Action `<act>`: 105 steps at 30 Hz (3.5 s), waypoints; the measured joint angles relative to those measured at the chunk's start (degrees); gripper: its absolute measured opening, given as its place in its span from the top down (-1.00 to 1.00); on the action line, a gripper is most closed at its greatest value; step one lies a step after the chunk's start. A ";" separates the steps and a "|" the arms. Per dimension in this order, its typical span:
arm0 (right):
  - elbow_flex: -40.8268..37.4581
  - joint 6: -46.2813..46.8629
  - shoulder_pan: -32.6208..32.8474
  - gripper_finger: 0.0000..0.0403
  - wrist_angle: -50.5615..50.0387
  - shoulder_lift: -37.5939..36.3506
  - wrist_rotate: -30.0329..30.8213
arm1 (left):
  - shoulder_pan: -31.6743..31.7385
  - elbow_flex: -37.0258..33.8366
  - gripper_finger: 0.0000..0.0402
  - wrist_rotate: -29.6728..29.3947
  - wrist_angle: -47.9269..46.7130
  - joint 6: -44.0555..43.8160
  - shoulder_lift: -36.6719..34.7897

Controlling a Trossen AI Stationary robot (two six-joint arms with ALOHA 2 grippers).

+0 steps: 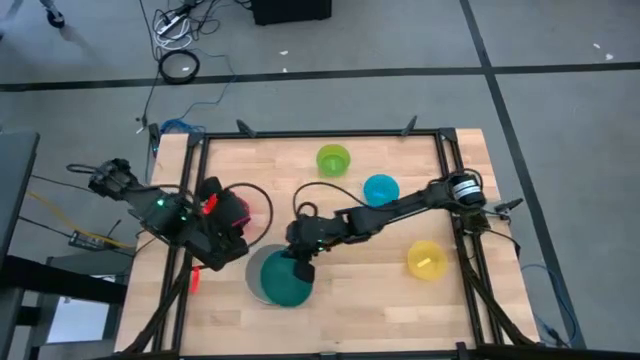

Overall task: Nest bowls inside each other
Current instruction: Stack the green bowl on top of the gray bowl, then stack the blue bowl on top of the green bowl

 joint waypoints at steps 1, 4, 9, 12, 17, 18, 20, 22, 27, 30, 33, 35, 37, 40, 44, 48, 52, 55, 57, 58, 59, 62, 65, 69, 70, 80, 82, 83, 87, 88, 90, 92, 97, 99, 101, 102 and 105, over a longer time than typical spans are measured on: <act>1.36 0.37 -0.31 0.91 -1.41 0.97 -1.82 | 0.00 0.03 0.11 0.00 0.02 -0.06 -0.57; 4.87 0.70 -0.83 0.72 -8.05 2.62 -3.24 | 0.00 0.04 0.11 -0.03 -0.08 -0.18 -1.84; 6.60 0.29 -0.94 0.32 -9.62 3.10 -1.29 | 0.00 0.04 0.11 -1.24 0.01 -0.14 -2.29; 6.60 -0.48 -0.98 0.14 -9.83 2.09 1.48 | 0.00 0.04 0.11 -1.32 -0.01 -0.08 -2.27; 6.60 -1.31 -1.07 0.02 -12.67 0.01 4.46 | 0.00 0.04 0.11 -1.34 0.01 -0.06 -2.27; 6.60 -1.68 -1.07 0.01 -14.02 -0.50 5.64 | 0.00 0.03 0.11 -1.33 -0.01 -0.06 -2.27; 6.60 -2.54 -1.02 0.02 -16.73 -1.60 8.40 | 0.00 0.02 0.11 -1.28 0.00 -0.06 -2.29; 6.60 -3.65 -0.75 0.04 -22.31 -3.10 12.97 | 0.00 0.02 0.11 -0.44 0.01 -0.08 -2.29; 6.58 -3.67 -0.89 0.08 -45.02 -5.90 31.18 | 0.00 0.02 0.11 1.25 -0.01 -0.13 -2.29; 6.58 0.66 -2.77 0.09 -58.02 -7.13 35.98 | -0.02 0.02 0.11 1.25 -0.01 -0.14 -2.29; 5.95 5.29 -5.87 0.09 -68.52 -7.67 35.12 | -0.02 0.02 0.11 1.25 0.00 -0.08 -2.29; 3.77 6.35 -8.09 0.09 -72.48 -8.29 35.17 | -0.02 0.02 0.11 1.25 -0.01 -0.08 -2.29; 1.15 6.28 -10.39 0.09 -71.73 -9.39 34.78 | -0.02 0.02 0.11 1.26 -0.02 -0.06 -2.27; -3.44 5.25 -13.49 0.09 -69.46 -10.87 32.48 | -0.26 0.02 0.11 1.25 -0.04 -0.10 -2.27; -10.59 3.44 -16.90 0.09 -61.61 -14.08 25.62 | -1.06 0.02 0.11 1.25 0.01 -0.10 -2.27; -17.68 2.68 -19.41 0.09 -54.43 -17.83 19.72 | -1.89 0.02 0.11 1.24 -0.03 -0.66 -2.27; -22.77 3.14 -21.12 0.09 -51.51 -20.53 15.74 | -2.32 0.02 0.11 1.25 0.01 -1.36 -2.27; -25.58 3.21 -21.59 0.09 -48.68 -21.89 12.63 | -2.32 0.02 0.11 1.16 0.00 -1.39 -2.27; -26.42 3.25 -21.48 0.09 -48.45 -22.14 11.64 | -2.32 0.02 0.11 0.64 0.01 -1.39 -2.27; -26.54 3.23 -21.36 0.09 -48.39 -22.14 11.29 | -2.32 0.02 0.11 0.29 -0.01 -1.39 -2.27; -26.69 3.23 -21.14 0.09 -47.82 -22.16 10.59 | -2.32 0.02 0.11 0.14 -0.01 -1.41 -2.27; -26.84 2.50 -20.62 0.09 -45.60 -22.17 8.22 | -2.32 0.01 0.11 0.04 -0.01 -1.41 -2.27; -26.84 2.16 -20.02 0.09 -43.52 -22.17 7.36 | -2.32 0.02 0.11 0.04 -0.01 -1.41 -2.27; -26.84 2.16 -19.89 0.10 -42.49 -22.04 8.97 | -2.32 0.00 0.11 0.03 -0.01 -1.41 -2.27; -26.84 2.16 -19.89 0.10 -42.38 -21.67 10.08 | -2.32 0.00 0.11 0.04 -0.01 -1.41 -2.27; -32.37 1.89 -20.11 0.13 -34.47 -19.76 13.15 | -2.32 0.00 0.11 0.04 -0.03 -1.43 -2.24; -33.37 1.76 -20.19 0.21 -32.46 -19.76 13.21 | -2.32 0.00 0.11 -0.35 0.00 -1.43 -2.26; -33.65 1.57 -20.22 0.28 -32.01 -19.76 13.21 | -2.32 0.00 0.11 -0.73 -0.01 -1.43 -2.24; -33.84 -0.05 -20.22 0.78 -31.78 -19.76 13.30 | -2.29 0.00 0.11 -2.06 -0.01 -1.45 -2.24; -33.77 -0.86 -20.19 0.89 -31.67 -19.76 13.32 | -2.29 0.00 0.11 -2.37 -0.01 -1.45 -2.24; -33.33 -1.36 -19.77 0.95 -32.34 -19.80 13.83 | -2.29 0.00 0.11 -2.81 -0.01 -1.45 -2.24; -32.41 -1.47 -18.93 0.98 -32.49 -20.12 14.01 | -2.19 -0.15 0.11 -3.17 0.06 -1.45 -2.26; -25.69 -3.23 -12.61 0.99 -29.33 -21.51 9.80 | -2.05 -4.83 0.11 -3.45 0.03 -1.48 -2.35; -21.74 -4.56 -8.76 1.00 -25.54 -21.44 6.98 | -1.98 -7.55 0.11 -3.45 0.00 -1.64 -2.48; -18.28 -6.02 -4.79 1.00 -19.83 -21.36 5.73 | -1.48 -10.32 0.11 -3.43 0.01 -2.01 -2.58; -16.82 -6.74 -3.07 1.00 -16.86 -21.22 5.48 | -1.22 -11.68 0.11 -3.39 -0.04 -2.10 -2.64; -13.65 -8.28 1.10 1.00 -11.26 -20.96 4.00 | -0.90 -15.42 0.11 -2.91 -0.01 -1.96 -2.68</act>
